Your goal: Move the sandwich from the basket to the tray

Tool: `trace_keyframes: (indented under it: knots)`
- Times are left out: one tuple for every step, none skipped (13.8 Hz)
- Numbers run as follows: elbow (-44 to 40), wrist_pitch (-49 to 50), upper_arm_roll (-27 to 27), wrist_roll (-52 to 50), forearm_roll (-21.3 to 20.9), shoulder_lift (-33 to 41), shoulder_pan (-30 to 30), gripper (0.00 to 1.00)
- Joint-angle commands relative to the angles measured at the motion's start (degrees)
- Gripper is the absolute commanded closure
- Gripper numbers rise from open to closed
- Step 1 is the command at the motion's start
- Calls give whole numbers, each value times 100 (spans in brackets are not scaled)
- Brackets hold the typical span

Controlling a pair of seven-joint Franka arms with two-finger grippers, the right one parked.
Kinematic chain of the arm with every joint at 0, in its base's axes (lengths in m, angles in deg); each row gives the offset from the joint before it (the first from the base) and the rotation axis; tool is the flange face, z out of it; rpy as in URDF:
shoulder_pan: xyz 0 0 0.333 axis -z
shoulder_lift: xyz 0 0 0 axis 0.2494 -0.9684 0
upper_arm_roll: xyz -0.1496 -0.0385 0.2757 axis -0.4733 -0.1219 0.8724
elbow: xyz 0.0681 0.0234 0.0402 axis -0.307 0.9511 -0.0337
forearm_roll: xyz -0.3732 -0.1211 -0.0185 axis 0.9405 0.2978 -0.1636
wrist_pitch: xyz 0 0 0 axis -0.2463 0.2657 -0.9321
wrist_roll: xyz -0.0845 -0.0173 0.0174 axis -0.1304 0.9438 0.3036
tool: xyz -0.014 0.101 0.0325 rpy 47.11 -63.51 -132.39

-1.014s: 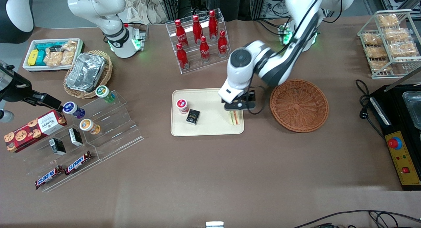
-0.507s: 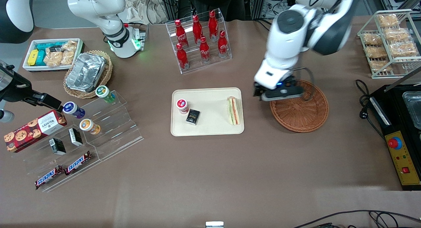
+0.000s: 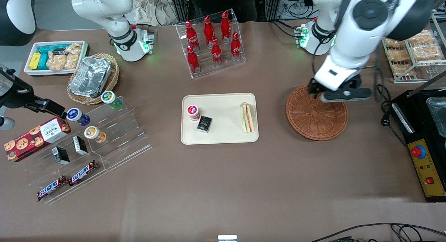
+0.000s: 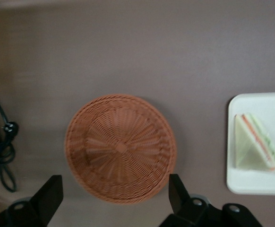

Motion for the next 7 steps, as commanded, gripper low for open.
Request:
trace_keyframes:
  knots:
    - [237,113,673,537,180,452,269,1]
    - [290,122,815,730,241,566,279,1]
    - [351,122,990,906,468,733,288,1]
    - [378,122,1201,968,653,830,305,1]
    - [396,148,1307,1012,690,918,323,1]
    - [361,148,1326,1013,707,919,314,1]
    - [265,140,1335,1056,708,867,288,1]
